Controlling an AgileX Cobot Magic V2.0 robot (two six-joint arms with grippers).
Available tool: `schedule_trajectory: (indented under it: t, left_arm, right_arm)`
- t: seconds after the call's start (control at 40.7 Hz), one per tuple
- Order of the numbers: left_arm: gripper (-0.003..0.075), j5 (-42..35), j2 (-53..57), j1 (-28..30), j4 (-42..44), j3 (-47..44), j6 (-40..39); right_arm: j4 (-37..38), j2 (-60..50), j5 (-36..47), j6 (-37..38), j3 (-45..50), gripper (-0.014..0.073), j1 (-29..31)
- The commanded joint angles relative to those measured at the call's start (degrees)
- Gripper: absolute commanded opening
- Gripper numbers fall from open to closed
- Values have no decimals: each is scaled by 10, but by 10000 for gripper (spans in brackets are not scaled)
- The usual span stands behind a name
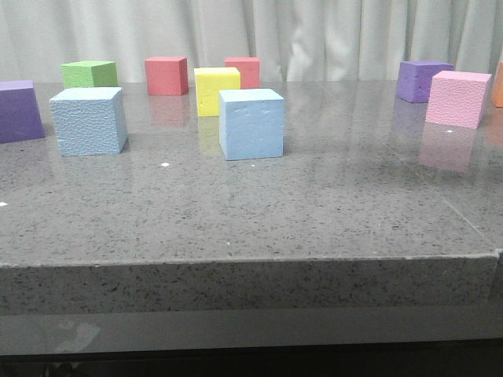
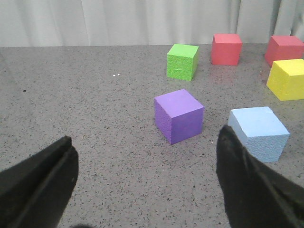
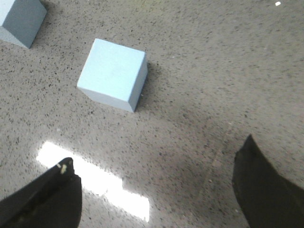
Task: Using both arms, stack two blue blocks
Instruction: 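Set the light-blue cube down, open the right gripper and withdraw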
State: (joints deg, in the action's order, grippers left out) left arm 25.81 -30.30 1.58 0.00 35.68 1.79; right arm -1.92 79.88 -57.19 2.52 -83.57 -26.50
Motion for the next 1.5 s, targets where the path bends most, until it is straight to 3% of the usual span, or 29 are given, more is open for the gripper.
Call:
schedule_trajectory:
  t: [0.0, 0.295, 0.54, 1.154, 1.473]
  left_arm:
    - [582, -46, -5, 1, -3, 17, -2]
    - [582, -46, -5, 1, -3, 17, -2]
    - [582, -46, -5, 1, -3, 17, -2]
    - [581, -123, -6, 1, -62, 21, -2]
    - [536, 11, -126, -119, -75, 175, 22]
  right_arm:
    - [-5, -89, 79, -15, 49, 647, 6]
    - [-3, -279, 195, -25, 255, 647, 6]
    - [2, -384, 233, -25, 340, 647, 6]
    - [2, -405, 235, -25, 352, 647, 6]
    - [2, -405, 235, -25, 352, 647, 6]
